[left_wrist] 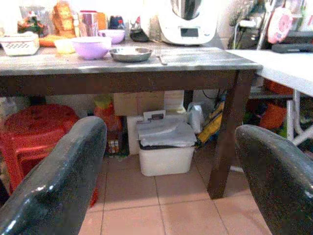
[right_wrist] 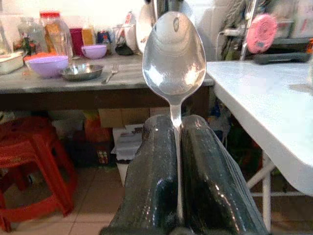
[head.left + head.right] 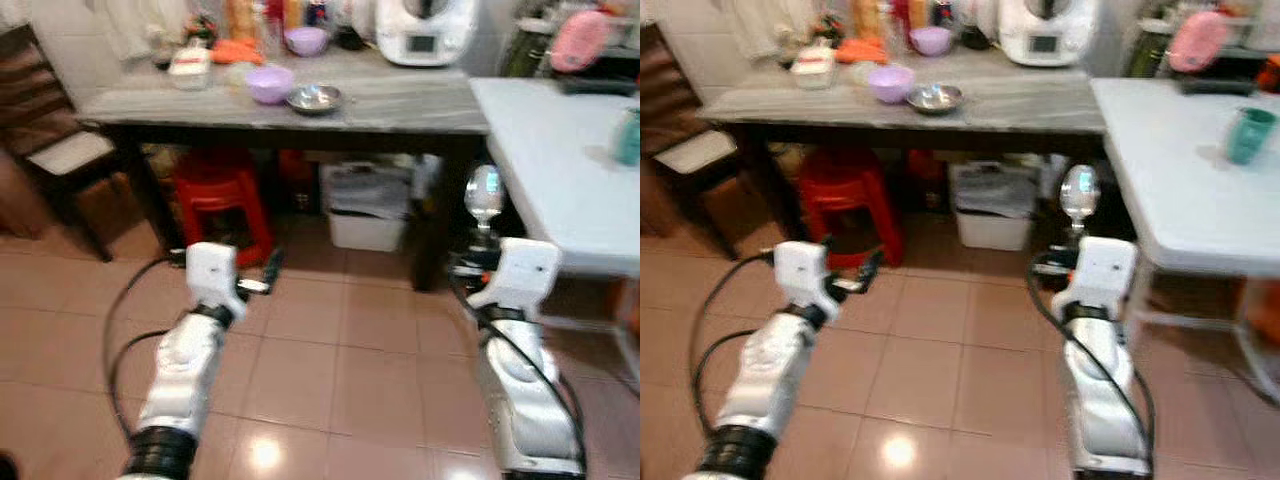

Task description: Setting the table

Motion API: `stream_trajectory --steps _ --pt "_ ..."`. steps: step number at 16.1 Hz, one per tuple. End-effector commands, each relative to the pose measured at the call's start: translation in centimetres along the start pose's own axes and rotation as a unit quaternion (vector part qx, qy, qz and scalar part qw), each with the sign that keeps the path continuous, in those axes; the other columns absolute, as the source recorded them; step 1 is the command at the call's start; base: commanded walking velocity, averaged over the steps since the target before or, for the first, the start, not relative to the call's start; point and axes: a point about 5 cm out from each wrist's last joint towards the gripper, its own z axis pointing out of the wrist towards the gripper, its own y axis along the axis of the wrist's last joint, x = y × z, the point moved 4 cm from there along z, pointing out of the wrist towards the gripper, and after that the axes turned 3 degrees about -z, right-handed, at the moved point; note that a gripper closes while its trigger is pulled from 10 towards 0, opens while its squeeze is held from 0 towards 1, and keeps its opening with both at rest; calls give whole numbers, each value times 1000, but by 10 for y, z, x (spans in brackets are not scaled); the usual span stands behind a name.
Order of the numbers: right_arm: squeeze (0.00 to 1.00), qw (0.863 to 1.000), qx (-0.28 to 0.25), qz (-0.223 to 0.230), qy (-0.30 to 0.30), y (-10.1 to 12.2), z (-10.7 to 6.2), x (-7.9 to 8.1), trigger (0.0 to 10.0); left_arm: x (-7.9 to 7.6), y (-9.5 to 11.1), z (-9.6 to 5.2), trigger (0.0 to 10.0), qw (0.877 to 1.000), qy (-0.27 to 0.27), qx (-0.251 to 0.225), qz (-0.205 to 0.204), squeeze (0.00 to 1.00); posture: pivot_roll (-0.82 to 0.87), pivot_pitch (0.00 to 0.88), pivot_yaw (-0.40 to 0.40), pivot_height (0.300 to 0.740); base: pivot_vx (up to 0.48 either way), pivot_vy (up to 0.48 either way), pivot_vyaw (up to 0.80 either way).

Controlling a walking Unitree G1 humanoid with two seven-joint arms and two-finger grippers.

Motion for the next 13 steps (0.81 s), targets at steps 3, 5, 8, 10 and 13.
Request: stream_trajectory --steps 3,5,8,10,13 --pt "0 1000 -14 9 6 7 2 5 10000 9 4 -1 10000 1000 6 -2 11 0 -75 0 35 740 346 0 0" --pt "0 1000 -15 8 6 8 2 5 10000 7 3 0 10000 1000 5 -2 10 0 -77 0 35 740 349 0 0" --pt "0 1000 -15 9 7 8 3 5 10000 4 3 1 10000 1000 1 -2 8 0 -79 0 35 740 349 0 0" --pt "0 1000 -14 9 3 8 3 4 10000 2 2 1 10000 1000 -2 -1 7 0 -80 0 35 740 345 0 0" --pt "0 1000 -9 15 -1 5 3 2 10000 1 1 0 10000 1000 -4 1 6 0 -81 0 35 740 346 0 0"
